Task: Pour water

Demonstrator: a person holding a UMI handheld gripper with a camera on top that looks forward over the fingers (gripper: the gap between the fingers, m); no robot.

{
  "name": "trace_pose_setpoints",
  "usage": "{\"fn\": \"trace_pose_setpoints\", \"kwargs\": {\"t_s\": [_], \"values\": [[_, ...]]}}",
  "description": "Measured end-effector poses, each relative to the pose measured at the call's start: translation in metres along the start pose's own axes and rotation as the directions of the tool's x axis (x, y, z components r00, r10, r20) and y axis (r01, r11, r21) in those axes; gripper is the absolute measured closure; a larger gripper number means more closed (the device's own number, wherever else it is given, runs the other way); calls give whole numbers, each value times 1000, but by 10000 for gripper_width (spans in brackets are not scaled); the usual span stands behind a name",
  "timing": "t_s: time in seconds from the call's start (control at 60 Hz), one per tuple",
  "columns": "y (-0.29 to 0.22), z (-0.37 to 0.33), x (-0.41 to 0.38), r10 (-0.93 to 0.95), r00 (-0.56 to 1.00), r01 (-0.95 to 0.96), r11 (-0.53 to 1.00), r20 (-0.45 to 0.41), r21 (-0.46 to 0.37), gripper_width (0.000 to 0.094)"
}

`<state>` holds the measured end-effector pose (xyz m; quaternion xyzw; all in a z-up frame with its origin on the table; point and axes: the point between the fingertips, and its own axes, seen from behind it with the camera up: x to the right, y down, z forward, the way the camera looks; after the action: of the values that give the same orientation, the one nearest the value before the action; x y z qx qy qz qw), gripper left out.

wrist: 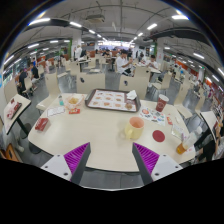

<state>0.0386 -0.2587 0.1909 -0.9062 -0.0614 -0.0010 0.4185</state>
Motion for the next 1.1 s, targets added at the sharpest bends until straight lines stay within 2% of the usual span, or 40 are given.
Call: {"fn": "trace_pose_setpoints", "kwargs": {"t_s": [0.133, 0.3, 0.6, 0.667, 0.85, 0.983, 1.05, 1.1], "values": [[7, 2, 27, 32, 999, -32, 999, -15, -3, 88], [35, 2, 112, 73, 997, -72, 997, -36, 13, 88], [115, 18, 304, 124, 982, -123, 992, -143, 13, 87], [122, 27, 347, 135, 976, -131, 991, -169, 34, 82], [106, 74, 425, 159, 969, -140, 984, -188, 114, 89], [81, 115, 444, 179, 968, -148, 973, -173, 179, 96], [74, 133, 446, 174, 971, -141, 970, -162, 198, 132], [71, 144, 445, 162, 974, -128, 970, -159, 206, 238]]}}
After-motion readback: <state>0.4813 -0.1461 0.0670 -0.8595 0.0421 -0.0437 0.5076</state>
